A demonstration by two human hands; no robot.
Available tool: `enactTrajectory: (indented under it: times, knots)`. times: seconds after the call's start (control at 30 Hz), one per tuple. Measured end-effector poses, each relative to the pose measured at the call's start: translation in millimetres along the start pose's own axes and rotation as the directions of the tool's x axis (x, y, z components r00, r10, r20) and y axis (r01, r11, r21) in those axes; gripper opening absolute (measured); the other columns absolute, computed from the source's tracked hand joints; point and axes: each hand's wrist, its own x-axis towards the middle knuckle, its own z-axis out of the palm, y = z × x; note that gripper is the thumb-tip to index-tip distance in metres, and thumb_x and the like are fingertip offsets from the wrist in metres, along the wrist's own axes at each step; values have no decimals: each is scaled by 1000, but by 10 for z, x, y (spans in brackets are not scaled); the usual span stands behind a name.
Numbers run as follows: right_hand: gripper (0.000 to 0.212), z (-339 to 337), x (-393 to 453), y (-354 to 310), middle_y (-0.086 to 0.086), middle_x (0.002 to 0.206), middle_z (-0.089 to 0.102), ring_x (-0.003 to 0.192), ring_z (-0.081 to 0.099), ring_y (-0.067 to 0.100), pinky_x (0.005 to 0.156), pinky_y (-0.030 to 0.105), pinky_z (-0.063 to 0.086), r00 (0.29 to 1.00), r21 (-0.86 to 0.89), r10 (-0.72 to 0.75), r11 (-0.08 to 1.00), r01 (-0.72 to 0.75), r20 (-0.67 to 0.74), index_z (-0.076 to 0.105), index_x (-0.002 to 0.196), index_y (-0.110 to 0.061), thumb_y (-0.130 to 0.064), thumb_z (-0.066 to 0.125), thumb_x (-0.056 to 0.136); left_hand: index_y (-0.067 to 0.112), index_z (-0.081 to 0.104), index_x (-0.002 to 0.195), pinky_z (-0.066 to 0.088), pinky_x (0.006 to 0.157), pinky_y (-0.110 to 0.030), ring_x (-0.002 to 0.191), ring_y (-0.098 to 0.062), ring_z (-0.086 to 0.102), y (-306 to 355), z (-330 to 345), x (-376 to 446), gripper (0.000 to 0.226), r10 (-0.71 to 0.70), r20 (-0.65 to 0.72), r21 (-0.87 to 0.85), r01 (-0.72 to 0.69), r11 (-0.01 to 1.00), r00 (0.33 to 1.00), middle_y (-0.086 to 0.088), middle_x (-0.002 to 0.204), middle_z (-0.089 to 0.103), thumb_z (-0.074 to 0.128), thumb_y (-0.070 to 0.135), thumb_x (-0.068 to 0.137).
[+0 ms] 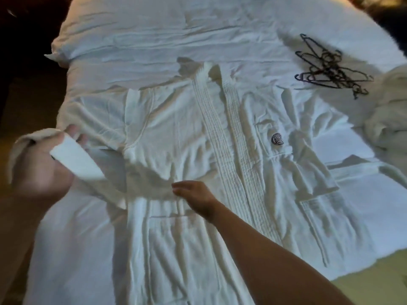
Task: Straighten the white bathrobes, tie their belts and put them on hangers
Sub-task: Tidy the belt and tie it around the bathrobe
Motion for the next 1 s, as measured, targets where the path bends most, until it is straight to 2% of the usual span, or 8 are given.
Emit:
enactTrajectory:
  times: [0.13,0.27,0.37,0.47,0.63,0.8,0.93,1.0]
  knots:
    - [26,-734,-123,228,-7,93,76,91,73,19,88,40,58,846,165,15,983,86,-533,73,87,-29,-15,53,78,11,61,115,55,81,-29,100,-12,72,203,2133,-1275,34,228,302,397,-340,853,926,2,116,72,48,-6,89]
    - [31,-1681,-208,481,-8,100,71,82,67,10,88,36,53,639,22,-4,999,32,-769,69,102,-22,-1,55,84,30,59,105,45,94,-36,114,-18,60,-574,3006,-1745,27,-33,681,721,-661,207,732,16,114,63,58,37,79]
    - [37,-2431,-240,807,-2,118,63,101,61,18,95,46,48,478,-95,-64,995,-42,-876,64,112,-25,-4,56,82,35,47,109,17,118,-51,151,-24,18,-1330,3217,-1856,49,-404,581,731,-672,-123,706,11,157,29,39,73,80]
    - [45,-3143,-265,1007,2,139,45,128,42,28,102,51,33,310,16,111,956,-291,-944,53,125,-28,-15,60,83,35,51,100,15,119,-55,154,-28,6,-1802,3303,-1943,63,-280,552,777,-607,-169,785,12,165,18,15,78,72]
    - [84,-4157,-103,1646,16,113,67,102,67,34,94,47,54,321,373,567,781,-500,-758,60,125,-1,-67,60,74,32,42,72,28,111,-51,151,-26,23,-1981,3317,-2043,36,-140,476,872,-487,-49,868,10,145,52,42,69,73]
    - [27,-4491,-106,1388,15,90,70,76,70,29,64,41,60,549,793,678,608,-44,-489,67,94,-6,-15,83,74,25,48,100,46,76,-37,92,-31,64,-1635,3716,-2085,37,44,231,940,-234,246,972,3,91,59,74,38,78]
    - [30,-4672,-263,1045,8,107,65,87,63,22,68,35,60,762,754,434,648,106,-480,63,100,-22,-41,74,80,-4,52,133,48,94,-33,98,-20,64,-1178,3852,-1964,83,-358,-102,679,328,657,928,-3,110,70,86,44,74]
    - [36,-4788,-407,733,4,113,66,89,67,19,77,36,57,755,695,331,685,222,-567,65,107,-21,-39,76,77,-8,62,119,48,94,-35,94,-23,64,-828,3919,-2032,45,-461,-27,491,414,767,887,-7,95,72,74,24,90]
